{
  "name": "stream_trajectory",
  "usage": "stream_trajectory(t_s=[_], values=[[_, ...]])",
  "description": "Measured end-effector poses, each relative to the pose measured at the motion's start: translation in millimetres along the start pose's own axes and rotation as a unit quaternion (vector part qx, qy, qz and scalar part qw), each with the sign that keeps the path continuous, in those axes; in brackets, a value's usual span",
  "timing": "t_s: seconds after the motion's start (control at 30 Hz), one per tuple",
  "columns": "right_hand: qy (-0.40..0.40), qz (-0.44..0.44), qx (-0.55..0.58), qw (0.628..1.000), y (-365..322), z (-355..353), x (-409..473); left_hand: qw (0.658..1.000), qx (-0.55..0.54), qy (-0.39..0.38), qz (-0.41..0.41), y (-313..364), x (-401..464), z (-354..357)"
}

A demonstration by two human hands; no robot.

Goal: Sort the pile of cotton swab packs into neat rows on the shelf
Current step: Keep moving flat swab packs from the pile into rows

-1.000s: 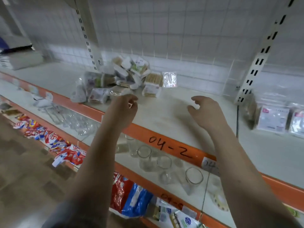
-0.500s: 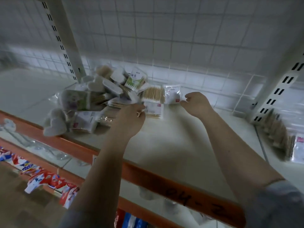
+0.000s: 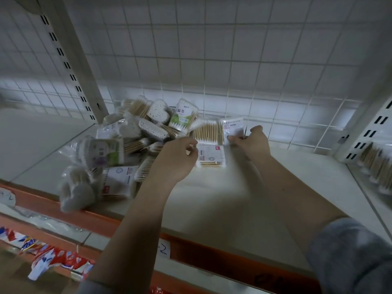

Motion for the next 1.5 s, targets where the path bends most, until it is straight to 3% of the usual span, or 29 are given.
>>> stream_trajectory(t_s=[0.43, 0.73, 0.87, 0.97, 1.17, 1.33, 1.5], values=[[0.01, -0.013, -0.065, 0.998, 4, 15, 2, 0.998, -0.053, -0.015, 0.005, -5, 3, -8], [0.048, -0.036, 0.061, 0.996, -1, -20, -11, 0.999, -0.005, -0.008, 0.053, 17, 18, -2], [0.105, -0.041, 0.142, 0.983, -1, -50, -21, 0.989, 0.098, -0.089, 0.072, 30, 28, 21], [0.124, -0.025, 0.212, 0.969, 7, -69, -29, 0.962, 0.213, -0.155, 0.076, 33, 28, 42], [0.15, 0.006, 0.291, 0.945, 25, -88, -65, 0.934, 0.301, -0.153, 0.113, 25, 33, 61], [0.192, 0.023, 0.324, 0.926, 34, -93, -99, 0.931, 0.311, -0.132, 0.134, 27, 32, 63], [0.219, 0.054, 0.334, 0.915, 38, -95, -130, 0.951, 0.232, -0.136, 0.151, 30, 25, 62]])
Point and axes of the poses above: each hand's wrist, its own x-axis towards the middle knuckle, its own z-axis out of the palm, y = z × x, the point moved 7 cm from there along x, towards the middle knuckle, and after that the axes turned 7 degrees about -z, right-handed, at the moved point
